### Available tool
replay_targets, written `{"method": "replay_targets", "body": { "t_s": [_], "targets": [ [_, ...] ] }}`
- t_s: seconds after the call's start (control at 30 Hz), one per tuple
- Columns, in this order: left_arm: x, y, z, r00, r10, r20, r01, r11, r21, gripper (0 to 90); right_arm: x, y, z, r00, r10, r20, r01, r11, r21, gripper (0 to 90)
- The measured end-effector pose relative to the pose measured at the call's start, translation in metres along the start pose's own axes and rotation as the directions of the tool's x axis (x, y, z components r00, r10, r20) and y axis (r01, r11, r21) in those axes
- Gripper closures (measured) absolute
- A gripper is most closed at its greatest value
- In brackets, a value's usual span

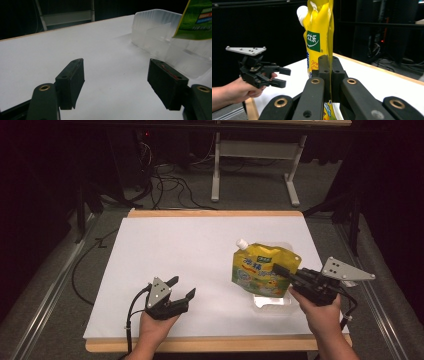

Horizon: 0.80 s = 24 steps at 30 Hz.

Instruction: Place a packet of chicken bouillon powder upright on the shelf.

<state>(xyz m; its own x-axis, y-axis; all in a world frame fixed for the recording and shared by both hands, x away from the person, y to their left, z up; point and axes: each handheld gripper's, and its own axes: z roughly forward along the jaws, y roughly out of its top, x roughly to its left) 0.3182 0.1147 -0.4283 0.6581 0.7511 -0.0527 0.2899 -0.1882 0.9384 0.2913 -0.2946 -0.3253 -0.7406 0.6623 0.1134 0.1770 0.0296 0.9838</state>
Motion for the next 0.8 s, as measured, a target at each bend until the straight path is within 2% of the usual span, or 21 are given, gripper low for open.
{"method": "replay_targets", "body": {
  "t_s": [0.3,0.8],
  "targets": [
    [-0.001,0.000,0.002,1.0000,0.004,0.006,-0.004,1.0000,0.003,30.3,-0.022,-0.003,-0.027,0.9976,0.015,0.068,-0.015,1.000,0.000,90.0],
    [-0.002,0.000,0.002,0.9999,0.008,0.014,-0.008,1.0000,-0.001,30.3,-0.028,-0.017,-0.036,0.9938,0.041,0.103,-0.042,0.999,0.008,90.0]
  ]
}}
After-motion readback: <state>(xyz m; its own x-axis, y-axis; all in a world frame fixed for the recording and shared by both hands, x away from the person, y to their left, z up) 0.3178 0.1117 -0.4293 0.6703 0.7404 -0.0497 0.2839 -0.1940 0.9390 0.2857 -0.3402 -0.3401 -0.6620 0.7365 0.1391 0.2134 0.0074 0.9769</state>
